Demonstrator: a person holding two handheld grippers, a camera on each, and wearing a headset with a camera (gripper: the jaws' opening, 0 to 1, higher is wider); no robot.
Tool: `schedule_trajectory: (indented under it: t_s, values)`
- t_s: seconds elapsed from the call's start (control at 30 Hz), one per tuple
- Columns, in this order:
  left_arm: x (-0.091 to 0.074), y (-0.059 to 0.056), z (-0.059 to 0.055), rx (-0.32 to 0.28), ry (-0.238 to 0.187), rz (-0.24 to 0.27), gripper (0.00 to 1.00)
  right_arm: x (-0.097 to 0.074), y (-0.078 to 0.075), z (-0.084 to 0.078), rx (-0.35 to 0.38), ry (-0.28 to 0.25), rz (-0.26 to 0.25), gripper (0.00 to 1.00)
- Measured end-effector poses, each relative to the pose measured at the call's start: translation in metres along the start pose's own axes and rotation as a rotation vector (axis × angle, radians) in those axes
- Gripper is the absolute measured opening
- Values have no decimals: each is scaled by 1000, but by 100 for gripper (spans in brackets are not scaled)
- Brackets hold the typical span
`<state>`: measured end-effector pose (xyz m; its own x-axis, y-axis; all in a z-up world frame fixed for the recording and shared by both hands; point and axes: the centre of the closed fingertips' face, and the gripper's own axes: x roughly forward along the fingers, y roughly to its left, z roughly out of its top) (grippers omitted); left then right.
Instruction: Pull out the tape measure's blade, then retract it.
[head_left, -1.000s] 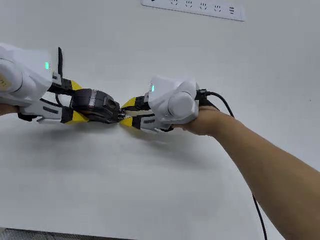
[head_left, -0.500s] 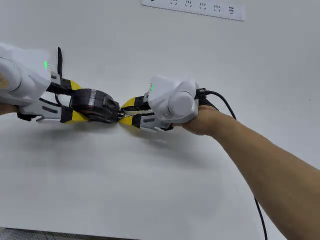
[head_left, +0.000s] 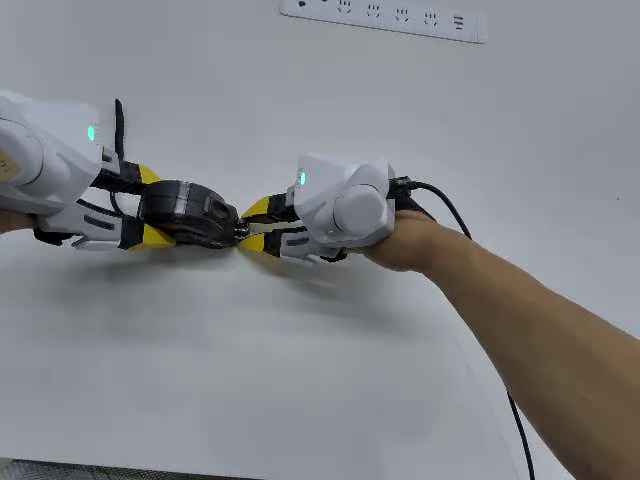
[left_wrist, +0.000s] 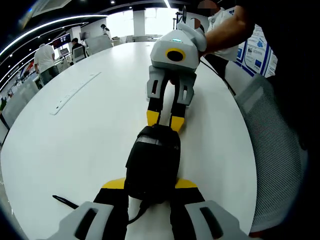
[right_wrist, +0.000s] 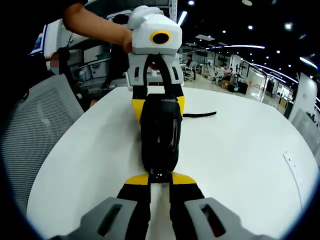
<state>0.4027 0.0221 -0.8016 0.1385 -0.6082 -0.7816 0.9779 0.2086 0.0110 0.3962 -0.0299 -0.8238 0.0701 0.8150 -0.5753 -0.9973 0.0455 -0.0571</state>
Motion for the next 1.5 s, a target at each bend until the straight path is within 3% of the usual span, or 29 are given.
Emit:
schedule_trajectory:
  t_s: [1.5]
  values:
    - [-2,-3,-5,-9,13,-5,28,-21,5,-6,-11,8,20,12]
